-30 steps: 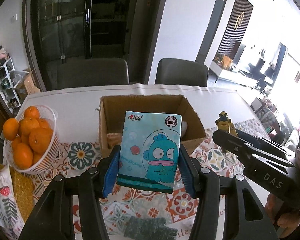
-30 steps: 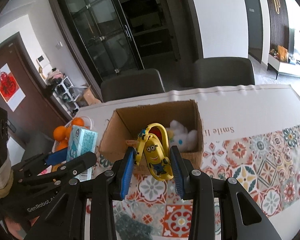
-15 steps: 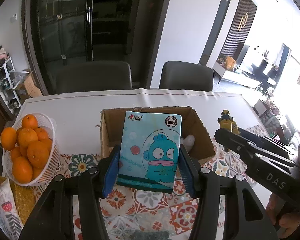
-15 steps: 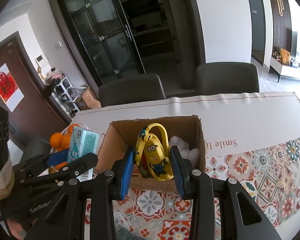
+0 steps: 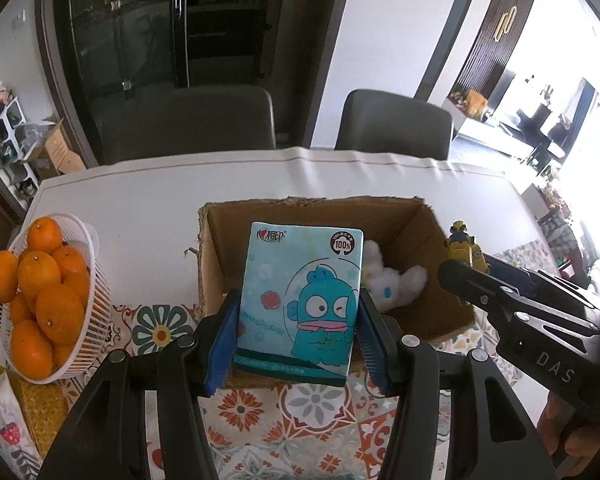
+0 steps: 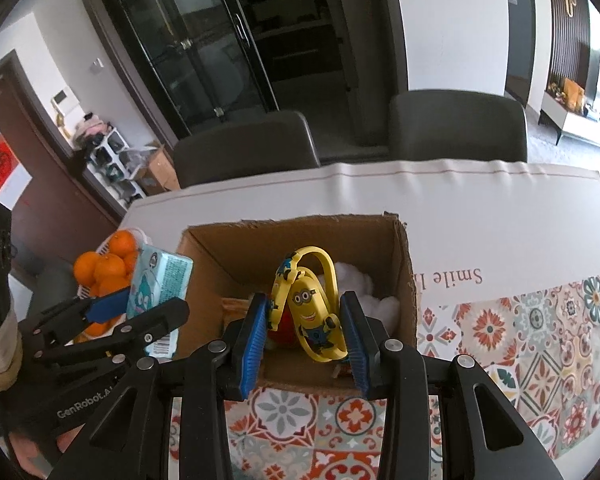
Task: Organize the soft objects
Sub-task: 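Open left tool dropping the tissue pack while right tool releases the minion toy, then move left tool to the green glove while right tool approaches the white stick snack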
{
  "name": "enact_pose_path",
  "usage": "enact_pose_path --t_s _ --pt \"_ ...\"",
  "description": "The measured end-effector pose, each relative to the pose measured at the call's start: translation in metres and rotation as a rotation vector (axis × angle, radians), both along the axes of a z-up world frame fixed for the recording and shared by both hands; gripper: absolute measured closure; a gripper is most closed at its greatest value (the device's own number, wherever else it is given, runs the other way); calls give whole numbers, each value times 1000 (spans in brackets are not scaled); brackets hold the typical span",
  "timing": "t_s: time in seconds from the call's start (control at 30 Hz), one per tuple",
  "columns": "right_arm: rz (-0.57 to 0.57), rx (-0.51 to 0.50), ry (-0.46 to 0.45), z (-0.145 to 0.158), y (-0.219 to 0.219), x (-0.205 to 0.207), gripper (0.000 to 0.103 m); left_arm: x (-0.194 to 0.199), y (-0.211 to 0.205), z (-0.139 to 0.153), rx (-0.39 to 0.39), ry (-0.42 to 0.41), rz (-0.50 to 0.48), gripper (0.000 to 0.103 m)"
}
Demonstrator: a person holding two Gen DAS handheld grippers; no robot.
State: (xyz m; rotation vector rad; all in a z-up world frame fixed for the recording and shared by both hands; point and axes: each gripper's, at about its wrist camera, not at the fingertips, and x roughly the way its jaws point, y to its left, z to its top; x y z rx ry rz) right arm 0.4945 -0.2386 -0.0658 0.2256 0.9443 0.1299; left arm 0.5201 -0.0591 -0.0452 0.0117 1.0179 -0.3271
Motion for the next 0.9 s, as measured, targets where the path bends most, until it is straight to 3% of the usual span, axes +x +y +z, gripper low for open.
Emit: enact_pose_path --t_s 0.2,0.3,0.4,0.43,0.7,0.9 --pt "0 16 57 -22 -2 18 64 15 -2 -20 22 46 13 49" --pt "2 17 80 -31 -4 23 61 20 -4 -29 39 72 16 44" --pt "-8 19 92 -34 -7 24 49 22 -5 -33 54 77 15 35" --pt "-13 14 86 -33 -7 23 44 21 -5 -32 57 73 18 35" --pt "-69 -92 35 -18 -7 1 44 3 0 -20 103 15 40 32" --pt "-78 -107 14 -5 -7 -22 44 -17 6 -9 102 -5 51 30"
